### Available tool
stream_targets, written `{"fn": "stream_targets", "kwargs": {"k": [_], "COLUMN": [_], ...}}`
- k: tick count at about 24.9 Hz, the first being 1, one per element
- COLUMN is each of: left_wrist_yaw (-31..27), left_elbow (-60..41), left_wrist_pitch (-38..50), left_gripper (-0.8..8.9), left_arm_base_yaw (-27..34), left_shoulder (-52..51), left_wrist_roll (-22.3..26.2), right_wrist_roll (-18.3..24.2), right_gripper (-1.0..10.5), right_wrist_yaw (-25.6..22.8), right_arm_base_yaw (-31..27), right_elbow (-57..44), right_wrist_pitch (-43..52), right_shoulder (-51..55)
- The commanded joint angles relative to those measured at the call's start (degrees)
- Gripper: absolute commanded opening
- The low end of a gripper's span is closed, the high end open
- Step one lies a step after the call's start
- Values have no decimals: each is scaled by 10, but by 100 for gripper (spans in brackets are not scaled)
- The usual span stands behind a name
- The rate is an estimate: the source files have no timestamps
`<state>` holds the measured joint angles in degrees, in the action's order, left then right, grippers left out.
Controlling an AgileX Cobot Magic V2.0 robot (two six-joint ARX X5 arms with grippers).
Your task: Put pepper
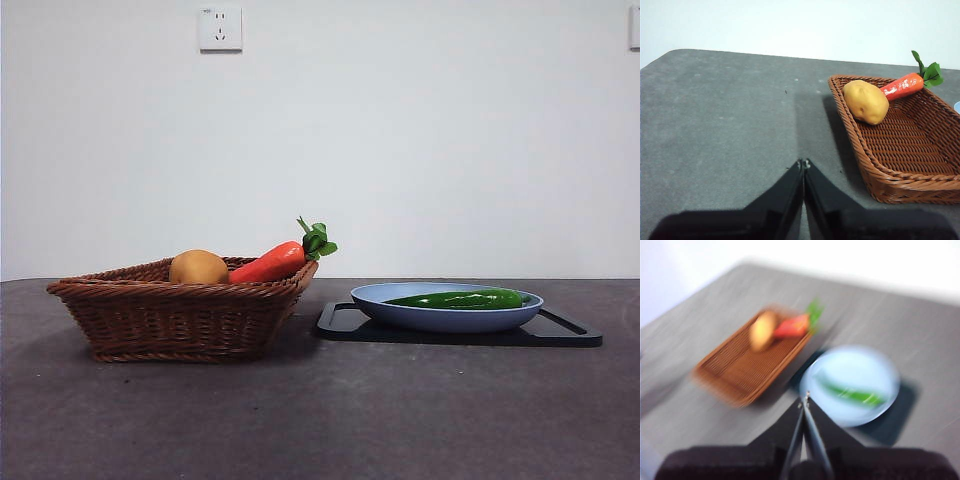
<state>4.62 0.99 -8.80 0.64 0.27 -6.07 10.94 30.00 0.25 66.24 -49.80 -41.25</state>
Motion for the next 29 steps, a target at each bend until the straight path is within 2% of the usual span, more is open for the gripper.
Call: {"fn": "stream_targets", "kwargs": {"k": [1, 5, 10, 15, 22, 24, 29], "left_wrist_yaw": [0, 0, 0, 0, 0, 0, 0], "left_elbow": [-6, -6, -6, -6, -6, -6, -6], "left_wrist_pitch": [6, 6, 6, 6, 6, 6, 6], "left_gripper": [8, 8, 8, 8, 8, 8, 8], "left_arm_base_yaw": [2, 2, 2, 2, 2, 2, 2], "left_shoulder": [-2, -2, -2, -2, -2, -2, -2], "left_wrist_roll": [2, 2, 2, 2, 2, 2, 2], "right_wrist_roll": [-10, -10, -38, -82, -117, -128, -130], "right_gripper": [11, 11, 11, 11, 11, 11, 11], "right_wrist_yaw": [-2, -6, -17, -92, -168, -184, -186], "right_arm_base_yaw": [-25, -32, -31, -28, -23, -23, -23], "right_elbow": [-116, -321, -451, -536, -614, -629, -649], "right_wrist_pitch": [120, 291, 359, 382, 388, 391, 390], "right_shoulder": [65, 187, 270, 331, 395, 404, 413]}}
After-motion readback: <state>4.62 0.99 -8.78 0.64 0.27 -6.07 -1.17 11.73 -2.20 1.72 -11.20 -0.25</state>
